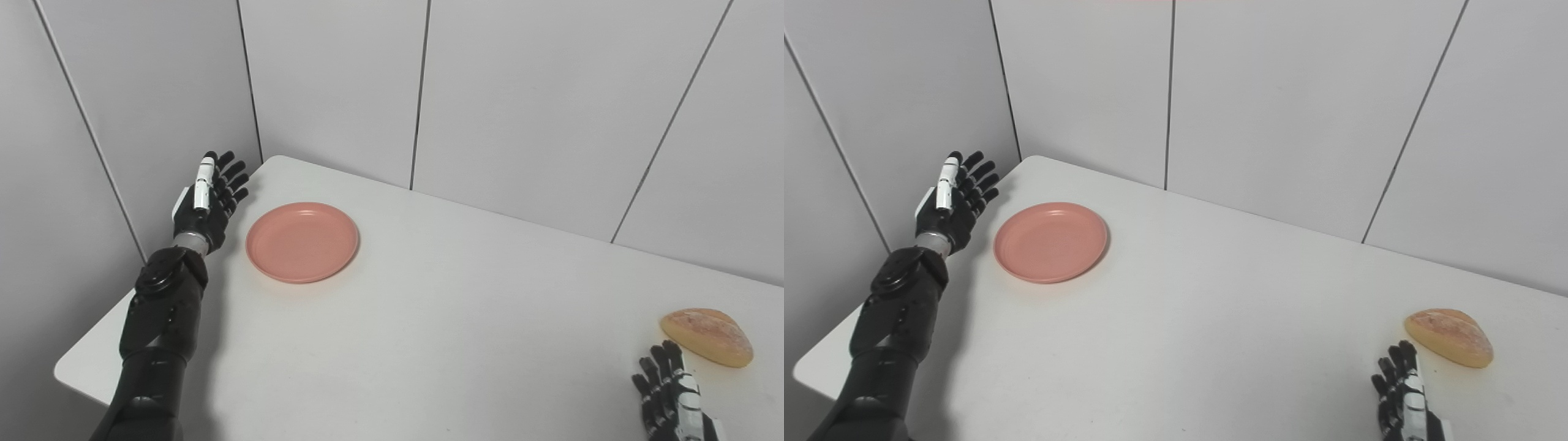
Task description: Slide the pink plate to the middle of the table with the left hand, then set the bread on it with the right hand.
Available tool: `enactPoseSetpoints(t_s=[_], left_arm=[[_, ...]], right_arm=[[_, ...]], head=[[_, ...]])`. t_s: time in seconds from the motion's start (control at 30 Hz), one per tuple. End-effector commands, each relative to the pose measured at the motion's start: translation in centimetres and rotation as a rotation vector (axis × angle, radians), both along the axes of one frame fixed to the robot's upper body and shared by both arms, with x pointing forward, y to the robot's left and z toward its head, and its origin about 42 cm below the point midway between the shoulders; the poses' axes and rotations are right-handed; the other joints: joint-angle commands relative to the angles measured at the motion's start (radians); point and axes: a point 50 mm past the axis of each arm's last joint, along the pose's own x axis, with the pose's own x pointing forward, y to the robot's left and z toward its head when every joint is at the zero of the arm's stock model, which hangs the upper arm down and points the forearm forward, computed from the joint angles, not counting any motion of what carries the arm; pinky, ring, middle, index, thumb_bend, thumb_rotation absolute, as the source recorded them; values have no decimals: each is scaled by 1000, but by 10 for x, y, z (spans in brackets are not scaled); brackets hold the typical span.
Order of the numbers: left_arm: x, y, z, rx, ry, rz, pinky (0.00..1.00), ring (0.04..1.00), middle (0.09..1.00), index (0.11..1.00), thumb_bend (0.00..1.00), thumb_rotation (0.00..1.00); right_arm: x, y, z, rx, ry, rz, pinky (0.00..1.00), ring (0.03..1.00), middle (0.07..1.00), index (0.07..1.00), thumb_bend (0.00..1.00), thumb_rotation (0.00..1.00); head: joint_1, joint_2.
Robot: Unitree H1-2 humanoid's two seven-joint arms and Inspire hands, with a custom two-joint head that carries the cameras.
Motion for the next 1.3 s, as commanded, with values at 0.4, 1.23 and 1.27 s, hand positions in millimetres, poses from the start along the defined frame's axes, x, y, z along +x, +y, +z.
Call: enactPoseSetpoints(t_s=[0.4,1.23,1.27], left_arm=[[5,6,-8,16,-50,31,941,907,897,881,285,1000],[17,-26,-32,-8,0,-52,884,882,879,870,295,1000],[18,-29,-34,-13,0,-57,886,881,878,870,295,1000]], right_arm=[[-7,-13,-8,-12,-1,-15,1000,1000,1000,1000,269,1000],[-8,-9,-5,-11,2,-22,1000,1000,1000,1000,272,1000],[-8,-9,-5,-9,2,-21,1000,1000,1000,1000,274,1000]], head=[[0,1],[-13,9],[-14,10]])
